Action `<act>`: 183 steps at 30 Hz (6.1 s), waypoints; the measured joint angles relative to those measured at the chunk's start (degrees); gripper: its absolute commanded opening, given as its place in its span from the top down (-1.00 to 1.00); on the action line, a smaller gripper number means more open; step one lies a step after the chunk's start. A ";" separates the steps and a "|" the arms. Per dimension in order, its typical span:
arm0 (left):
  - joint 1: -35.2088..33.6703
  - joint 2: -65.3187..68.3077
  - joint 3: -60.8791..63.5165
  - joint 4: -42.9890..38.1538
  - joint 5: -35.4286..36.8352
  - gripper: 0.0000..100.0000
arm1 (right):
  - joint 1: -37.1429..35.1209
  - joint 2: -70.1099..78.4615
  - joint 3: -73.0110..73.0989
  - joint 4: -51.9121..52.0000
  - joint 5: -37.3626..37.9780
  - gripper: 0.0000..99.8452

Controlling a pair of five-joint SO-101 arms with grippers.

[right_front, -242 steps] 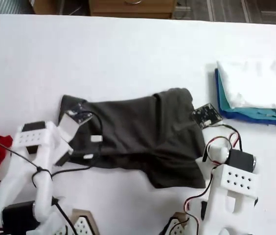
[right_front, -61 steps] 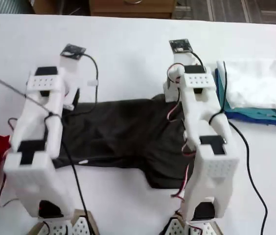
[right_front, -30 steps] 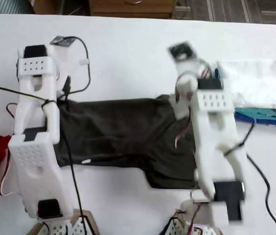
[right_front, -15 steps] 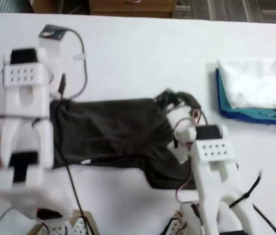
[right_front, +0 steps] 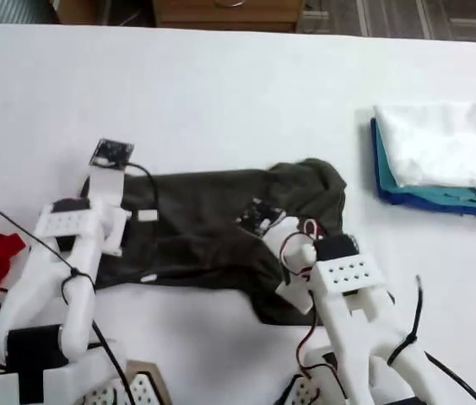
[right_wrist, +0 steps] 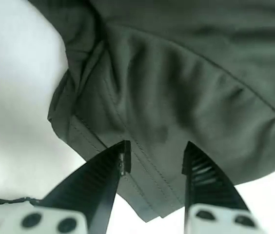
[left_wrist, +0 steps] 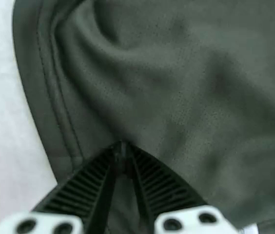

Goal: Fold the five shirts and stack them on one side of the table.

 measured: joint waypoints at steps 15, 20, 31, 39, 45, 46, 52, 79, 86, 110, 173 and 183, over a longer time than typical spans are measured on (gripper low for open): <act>0.09 -0.35 0.53 -2.11 0.00 0.95 | -9.05 0.00 1.85 -2.02 -5.45 0.64; 0.00 -0.35 0.53 -2.11 0.00 0.95 | -9.49 0.00 6.07 -5.89 -5.80 0.64; 0.00 8.44 -6.42 1.85 0.00 0.95 | -7.65 -0.44 8.88 -9.32 -5.80 0.68; 0.09 9.67 -7.91 2.99 0.00 0.95 | -7.74 -0.44 7.12 -8.44 -5.01 0.95; 0.09 9.67 -7.91 2.99 0.00 0.95 | -5.63 -0.44 5.71 -8.44 -2.20 0.96; 0.09 9.67 -7.91 2.99 0.00 0.95 | -4.84 -0.44 4.84 -8.00 -2.02 0.96; 0.09 9.67 -7.91 2.99 0.00 0.95 | -2.46 -0.44 -3.60 -0.62 -1.85 0.96; 0.09 9.67 -7.91 2.99 0.00 0.95 | -14.68 -0.44 2.02 -0.35 -1.93 0.71; 0.09 9.67 -7.91 2.99 0.00 0.95 | -14.86 6.68 3.43 -4.66 -1.93 0.72; 0.09 9.67 -7.91 2.99 0.00 0.95 | -7.74 4.75 -5.54 1.93 -1.85 0.96; -0.26 9.76 -10.81 6.51 0.00 0.95 | 10.02 39.30 -42.29 -22.07 -20.66 0.96; 2.20 5.10 -31.38 23.56 0.00 0.95 | 12.40 66.55 -66.20 -12.31 -24.18 0.96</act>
